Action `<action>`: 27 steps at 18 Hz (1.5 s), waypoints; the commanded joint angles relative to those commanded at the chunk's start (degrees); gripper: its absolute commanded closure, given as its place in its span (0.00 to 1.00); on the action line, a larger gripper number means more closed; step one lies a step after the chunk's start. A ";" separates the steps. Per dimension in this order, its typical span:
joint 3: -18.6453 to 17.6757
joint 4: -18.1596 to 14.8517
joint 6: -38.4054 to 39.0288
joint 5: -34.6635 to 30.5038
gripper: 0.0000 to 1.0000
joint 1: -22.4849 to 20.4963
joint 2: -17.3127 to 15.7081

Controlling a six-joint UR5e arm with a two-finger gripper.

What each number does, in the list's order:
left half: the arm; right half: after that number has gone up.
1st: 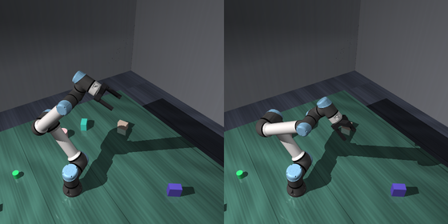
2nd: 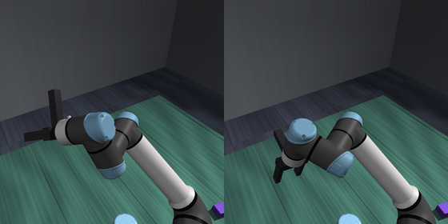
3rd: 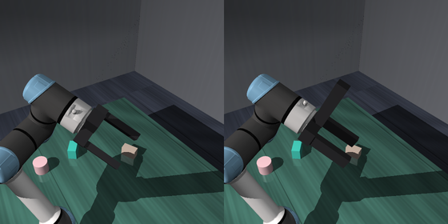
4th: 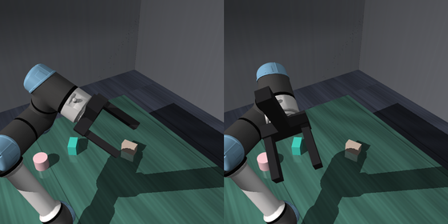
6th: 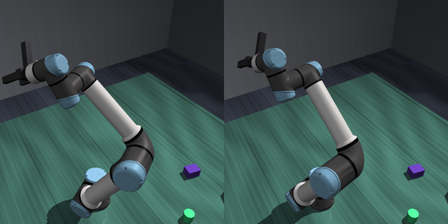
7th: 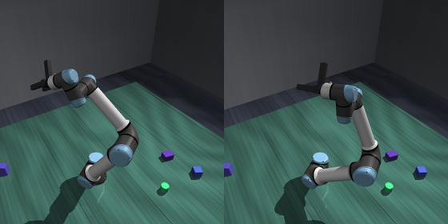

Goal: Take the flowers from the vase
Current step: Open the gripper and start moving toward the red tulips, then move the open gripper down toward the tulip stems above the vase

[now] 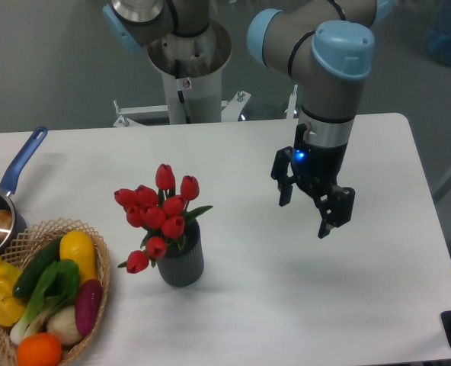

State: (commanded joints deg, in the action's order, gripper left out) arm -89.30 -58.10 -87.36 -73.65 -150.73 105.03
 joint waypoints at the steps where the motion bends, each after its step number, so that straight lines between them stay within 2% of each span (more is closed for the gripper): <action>1: 0.09 0.35 0.00 -0.09 0.00 0.09 0.00; 6: -0.43 0.53 0.17 0.17 0.00 -0.44 -0.09; 10: -4.56 1.23 0.18 4.56 0.00 -3.07 -0.09; 14: -6.85 1.32 0.09 6.67 0.00 -4.48 -0.79; 16: -7.90 1.23 0.26 9.30 0.00 -4.57 -0.79; 20: -9.32 1.06 2.46 18.61 0.00 -5.01 -0.62; 24: -9.40 0.79 2.46 19.34 0.00 -3.87 -0.79; 27: -10.36 -1.05 3.25 20.91 0.00 -3.43 -0.79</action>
State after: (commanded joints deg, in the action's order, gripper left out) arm -99.66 -59.14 -84.11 -52.74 -154.16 104.24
